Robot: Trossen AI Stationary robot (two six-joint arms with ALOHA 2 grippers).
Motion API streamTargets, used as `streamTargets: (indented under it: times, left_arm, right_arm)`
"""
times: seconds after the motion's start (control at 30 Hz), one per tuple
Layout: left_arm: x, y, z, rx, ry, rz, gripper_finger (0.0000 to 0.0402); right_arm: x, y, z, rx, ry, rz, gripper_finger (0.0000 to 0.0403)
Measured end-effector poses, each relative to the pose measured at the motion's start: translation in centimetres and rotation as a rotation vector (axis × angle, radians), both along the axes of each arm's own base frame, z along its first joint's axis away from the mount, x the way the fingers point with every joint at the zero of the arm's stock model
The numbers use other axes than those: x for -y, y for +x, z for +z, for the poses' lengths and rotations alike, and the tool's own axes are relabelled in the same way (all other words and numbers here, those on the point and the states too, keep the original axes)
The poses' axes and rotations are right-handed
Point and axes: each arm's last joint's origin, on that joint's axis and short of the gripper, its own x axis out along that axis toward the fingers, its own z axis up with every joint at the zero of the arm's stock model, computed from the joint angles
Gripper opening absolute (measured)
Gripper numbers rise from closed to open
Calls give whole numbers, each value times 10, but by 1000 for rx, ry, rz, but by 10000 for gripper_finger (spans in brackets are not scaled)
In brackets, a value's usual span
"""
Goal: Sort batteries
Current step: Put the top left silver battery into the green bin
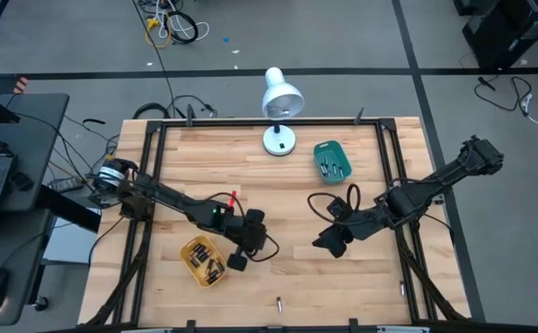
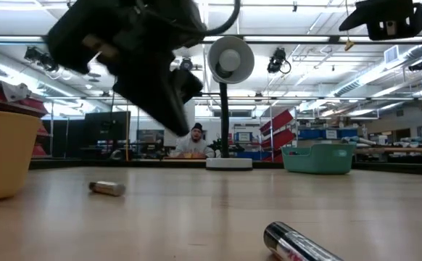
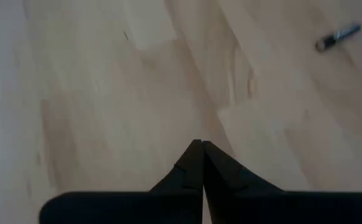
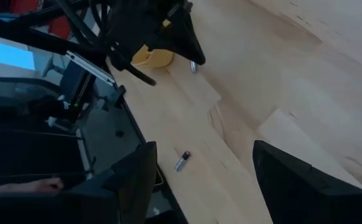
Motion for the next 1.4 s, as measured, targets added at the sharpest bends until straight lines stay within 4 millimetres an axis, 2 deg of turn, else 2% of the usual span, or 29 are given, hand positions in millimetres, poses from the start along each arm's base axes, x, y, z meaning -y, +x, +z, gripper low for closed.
streamTargets:
  times: [0.13,0.33,0.77,0.93,1.1,1.27,1.4]
  left_arm:
    - [1,4,13,-37,4,-8,17]
    - [8,-7,19,-194,48,-128,52]
    - [54,-25,17,-190,52,-269,195]
    - [70,-28,8,-210,38,-272,236]
    - [83,-31,-9,-252,72,-287,250]
    - [86,-30,-27,-282,149,-135,247]
    - [84,-29,-32,-290,167,-74,238]
  right_arm:
    - [3,-8,7,9,3,13,251]
    - [4,-17,13,21,8,26,251]
    - [6,-18,11,7,-25,6,251]
    - [6,-18,11,9,-39,15,251]
    - [6,-18,11,12,-50,19,251]
    - [6,-18,11,12,-54,21,251]
    - [6,-18,11,14,-61,28,251]
